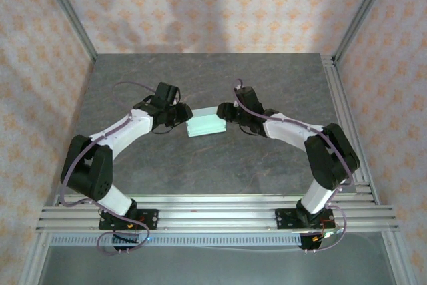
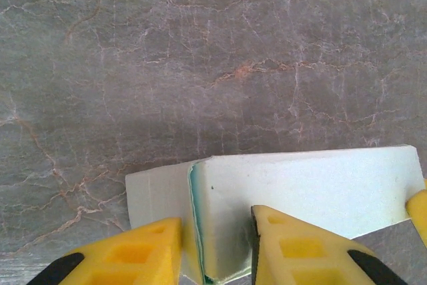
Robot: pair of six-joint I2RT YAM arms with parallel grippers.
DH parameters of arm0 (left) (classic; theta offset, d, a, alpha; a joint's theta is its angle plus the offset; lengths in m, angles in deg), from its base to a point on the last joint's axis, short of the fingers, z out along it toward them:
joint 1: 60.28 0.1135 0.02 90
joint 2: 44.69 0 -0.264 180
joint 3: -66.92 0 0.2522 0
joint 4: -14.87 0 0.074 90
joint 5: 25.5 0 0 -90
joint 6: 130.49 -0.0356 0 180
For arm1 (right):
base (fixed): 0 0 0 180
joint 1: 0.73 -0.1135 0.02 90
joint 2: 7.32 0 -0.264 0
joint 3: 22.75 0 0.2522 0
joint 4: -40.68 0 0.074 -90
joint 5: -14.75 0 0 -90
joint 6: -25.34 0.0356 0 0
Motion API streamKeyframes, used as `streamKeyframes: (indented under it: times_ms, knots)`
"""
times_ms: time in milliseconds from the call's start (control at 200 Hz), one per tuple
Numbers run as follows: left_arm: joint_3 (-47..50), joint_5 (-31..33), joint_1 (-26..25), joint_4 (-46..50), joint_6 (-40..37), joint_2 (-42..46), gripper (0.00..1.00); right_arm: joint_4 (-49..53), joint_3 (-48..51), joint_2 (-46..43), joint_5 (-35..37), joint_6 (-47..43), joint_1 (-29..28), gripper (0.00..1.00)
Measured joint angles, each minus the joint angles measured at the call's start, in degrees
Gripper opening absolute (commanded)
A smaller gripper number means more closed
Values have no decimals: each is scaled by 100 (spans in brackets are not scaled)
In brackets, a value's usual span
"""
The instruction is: Fold the paper box
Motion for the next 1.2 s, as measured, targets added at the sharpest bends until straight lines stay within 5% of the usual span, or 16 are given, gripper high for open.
streamKeyframes:
  times_ms: [225, 330, 520, 871, 1201]
  knots:
    - [321, 111, 0, 52, -125, 341, 70, -240, 131, -4, -28, 31, 7, 23]
    - [459, 260, 0, 330, -223, 654, 76, -304, 157, -4, -33, 31, 7, 20]
    - [413, 361, 0, 555, -295, 809, 64, -313, 160, -4, -28, 31, 7, 19]
    - [144, 404, 101, 721, -422, 629, 71, -313, 160, -4, -28, 28, 7, 19]
    - [-81, 297, 234, 730, -557, 170, 51, -310, 160, -4, -26, 31, 7, 19]
